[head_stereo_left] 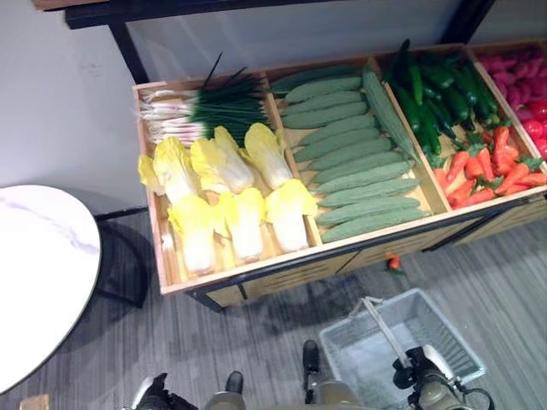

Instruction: Get the vegetables into the basket

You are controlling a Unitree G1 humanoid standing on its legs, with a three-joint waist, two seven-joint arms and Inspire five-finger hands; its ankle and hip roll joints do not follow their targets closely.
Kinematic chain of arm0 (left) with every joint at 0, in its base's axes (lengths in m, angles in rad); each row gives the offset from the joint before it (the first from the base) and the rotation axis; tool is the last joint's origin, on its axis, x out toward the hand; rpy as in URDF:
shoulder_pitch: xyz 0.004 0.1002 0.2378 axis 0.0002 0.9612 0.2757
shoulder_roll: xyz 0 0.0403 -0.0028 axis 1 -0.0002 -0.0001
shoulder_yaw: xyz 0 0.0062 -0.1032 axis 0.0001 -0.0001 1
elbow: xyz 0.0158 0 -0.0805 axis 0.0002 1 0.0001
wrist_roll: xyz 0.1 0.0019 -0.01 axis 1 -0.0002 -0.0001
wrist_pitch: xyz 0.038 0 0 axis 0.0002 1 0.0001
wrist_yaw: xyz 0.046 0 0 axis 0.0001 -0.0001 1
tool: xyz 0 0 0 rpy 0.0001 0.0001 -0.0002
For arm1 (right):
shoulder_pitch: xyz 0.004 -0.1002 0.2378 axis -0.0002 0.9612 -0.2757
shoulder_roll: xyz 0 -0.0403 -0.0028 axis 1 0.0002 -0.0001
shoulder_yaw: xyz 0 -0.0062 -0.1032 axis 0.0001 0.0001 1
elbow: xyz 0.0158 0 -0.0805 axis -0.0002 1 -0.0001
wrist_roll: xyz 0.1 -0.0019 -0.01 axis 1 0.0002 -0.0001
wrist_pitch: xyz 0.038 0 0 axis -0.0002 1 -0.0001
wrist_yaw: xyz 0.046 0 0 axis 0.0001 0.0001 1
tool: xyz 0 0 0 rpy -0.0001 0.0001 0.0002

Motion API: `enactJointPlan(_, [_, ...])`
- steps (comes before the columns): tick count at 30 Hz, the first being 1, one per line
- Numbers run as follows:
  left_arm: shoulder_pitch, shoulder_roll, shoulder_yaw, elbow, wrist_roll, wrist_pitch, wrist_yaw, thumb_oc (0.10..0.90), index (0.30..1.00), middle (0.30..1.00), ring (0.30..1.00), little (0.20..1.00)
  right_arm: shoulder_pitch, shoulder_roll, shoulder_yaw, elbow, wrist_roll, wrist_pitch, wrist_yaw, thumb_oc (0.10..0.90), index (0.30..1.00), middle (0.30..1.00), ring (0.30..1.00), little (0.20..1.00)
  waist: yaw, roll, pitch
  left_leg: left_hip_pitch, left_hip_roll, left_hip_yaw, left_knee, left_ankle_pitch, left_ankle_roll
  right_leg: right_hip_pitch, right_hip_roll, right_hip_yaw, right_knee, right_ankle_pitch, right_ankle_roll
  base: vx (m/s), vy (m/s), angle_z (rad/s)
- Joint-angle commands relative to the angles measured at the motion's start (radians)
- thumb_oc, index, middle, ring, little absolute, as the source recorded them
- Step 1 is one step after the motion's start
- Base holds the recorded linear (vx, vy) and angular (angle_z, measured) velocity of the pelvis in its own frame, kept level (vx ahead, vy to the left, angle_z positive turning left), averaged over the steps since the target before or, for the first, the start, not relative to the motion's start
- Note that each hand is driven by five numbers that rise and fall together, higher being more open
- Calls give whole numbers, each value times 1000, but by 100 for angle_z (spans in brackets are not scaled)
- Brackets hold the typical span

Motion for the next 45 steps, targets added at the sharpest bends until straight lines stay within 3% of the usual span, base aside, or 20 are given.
enactJointPlan(1, [-63, 33, -4, -15, -19, -14, 21, 900, 1000, 1000, 1000, 1000, 8, -106, -45, -8, 39, -19, -40, 400, 300, 300, 300, 300, -13, 4, 33, -30, 127, 51, -125, 128, -33, -21, -52, -11, 163, -126, 91, -9, -80, 46])
enactJointPlan(2, [-61, 29, 3, -13, -25, -13, 25, 900, 1000, 1000, 1000, 1000, 14, -106, -54, -18, 49, -21, -41, 400, 300, 300, 300, 300, -19, 4, 34, -32, 125, 78, -118, 133, -34, -17, -56, -19, 155, -119, 89, 8, -56, 46])
enactJointPlan(6, [-41, 8, 20, -2, -35, -11, 26, 900, 1000, 1000, 1000, 1000, 7, -105, -40, 4, 46, -19, -32, 400, 300, 300, 300, 300, -7, 3, 24, -20, 84, 43, -89, 97, -26, -2, -51, -2, 108, -94, 84, 22, -26, 14])
enactJointPlan(7, [-27, -6, 33, 13, -45, -9, 22, 900, 1000, 1000, 1000, 1000, 3, -102, -38, 23, 45, -17, -24, 400, 300, 300, 300, 300, -8, 1, 11, -12, 73, 64, -91, 67, -20, 11, -51, 1, 78, -85, 87, 28, 30, -34])
enactJointPlan(10, [2, -32, 77, 41, -90, -12, 17, 900, 1000, 1000, 1000, 1000, 12, -87, -32, 31, 33, -14, -14, 400, 300, 300, 300, 300, -6, 13, -8, 17, 66, 117, -130, 68, -16, 31, -67, -10, 44, -63, 101, 26, 109, -16])
enactJointPlan(13, [9, -29, 122, 47, -136, -17, 28, 900, 1000, 1000, 1000, 1000, 18, -73, -23, 27, 23, -12, -10, 400, 300, 300, 300, 300, -4, 10, -11, 28, 57, 119, -133, 59, -14, 41, -78, -10, 33, -52, 107, 11, 121, -4])
enactJointPlan(14, [6, -18, 262, 16, -344, -62, 86, 900, 1000, 1000, 1000, 1000, 32, -51, -29, 46, 16, -7, -10, 400, 300, 300, 300, 300, 9, 5, -13, 42, 48, 115, -133, 41, -10, 58, -91, -15, 18, -43, 115, 5, 121, -5])
enactJointPlan(15, [5, -18, 263, 16, -344, -62, 86, 900, 1000, 1000, 1000, 1000, 32, -51, -29, 46, 16, -7, -10, 400, 300, 300, 300, 300, 8, 4, -15, 39, 47, 114, -133, 43, -10, 56, -93, -15, 17, -42, 115, 39, 153, 1])
enactJointPlan(16, [1, 32, 433, -11, -500, -118, 179, 900, 1000, 1000, 1000, 1000, 45, -26, -36, 50, 6, -1, -9, 400, 300, 300, 300, 300, 20, -5, -21, 52, 40, 112, -133, 28, -9, 73, -104, -22, 11, -41, 125, 20, 68, 5])
enactJointPlan(17, [0, 33, 434, -10, -500, -118, 179, 900, 1000, 1000, 1000, 1000, 44, -25, -36, 50, 7, -1, -9, 400, 300, 300, 300, 300, 18, -7, -22, 48, 38, 111, -133, 31, -8, 70, -106, -23, 11, -39, 125, 39, 81, 11])
enactJointPlan(19, [-5, 97, 549, 39, -541, -128, 263, 900, 1000, 1000, 1000, 1000, 51, -15, -34, 50, 3, -2, -9, 400, 300, 300, 300, 300, 24, -14, -33, 54, 33, 111, -133, 24, -8, 75, -110, -20, 9, -38, 129, 25, 39, 12])
enactJointPlan(21, [-2, 167, 602, 84, -527, -114, 300, 900, 1000, 1000, 1000, 1000, 56, -13, -22, 44, -2, -5, -3, 400, 300, 300, 300, 300, 20, -23, -40, 66, 33, 121, -133, 17, -9, 80, -112, -10, 7, -36, 132, 31, 44, 0])
enactJointPlan(27, [-9, 276, 612, -27, -439, -145, 399, 900, 1000, 1000, 1000, 1000, 60, -22, 0, 35, -19, -21, -9, 400, 300, 300, 300, 300, 23, -29, -53, 80, 29, 131, -133, 9, -11, 90, -116, -4, 2, -34, 138, 13, 31, -9])
enactJointPlan(29, [3, 312, 614, -200, -381, -170, 462, 900, 1000, 1000, 1000, 1000, 74, -21, 5, 18, -31, -32, -18, 400, 300, 300, 300, 300, 24, -30, -58, 82, 30, 132, -133, 10, -13, 96, -117, -4, 0, -36, 142, 0, 0, 0])
enactJointPlan(31, [22, 325, 557, -487, -202, -171, 524, 900, 1000, 1000, 1000, 1000, 80, -15, 0, 25, -31, -40, -25, 400, 300, 300, 300, 300, 31, -32, -57, 83, 29, 124, -133, 10, -13, 100, -117, -7, -2, -38, 142, -4, -13, 2])
enactJointPlan(32, [71, 299, 532, -740, -91, -181, 533, 900, 1000, 1000, 1000, 1000, 90, -8, -8, 12, -27, -51, -29, 400, 300, 300, 300, 300, 36, -34, -54, 78, 32, 112, -133, 12, -13, 104, -116, -13, -2, -40, 141, -27, -34, 8])
enactJointPlan(36, [53, 274, 492, -839, -60, -192, 502, 900, 1000, 1000, 1000, 1000, 72, -10, 2, 19, -26, -44, -15, 400, 300, 300, 300, 300, 31, -36, -52, 76, 34, 108, -133, 15, -14, 105, -115, -17, -2, -41, 140, -8, -17, 5])
enactJointPlan(38, [38, 236, 380, -1086, 21, -208, 411, 900, 1000, 1000, 1000, 1000, 59, -4, 20, -4, -29, -46, -7, 400, 300, 300, 300, 300, 20, -35, -50, 77, 38, 114, -133, 13, -14, 104, -112, -11, -3, -41, 137, -14, -21, -6])
enactJointPlan(40, [17, 216, 300, -1139, 48, -206, 354, 900, 1000, 1000, 1000, 1000, 55, -1, 32, -13, -31, -52, -3, 400, 300, 300, 300, 300, 9, -34, -53, 79, 40, 122, -133, 12, -15, 102, -109, -2, -3, -42, 135, 10, -25, -4])
enactJointPlan(45, [-16, 194, 208, -1122, 49, -199, 296, 900, 1000, 1000, 1000, 1000, 48, 0, 39, -23, -31, -58, 2, 400, 300, 300, 300, 300, -3, -33, -56, 84, 47, 141, -133, 9, -15, 94, -100, 16, -3, -42, 132, 11, -23, -14])
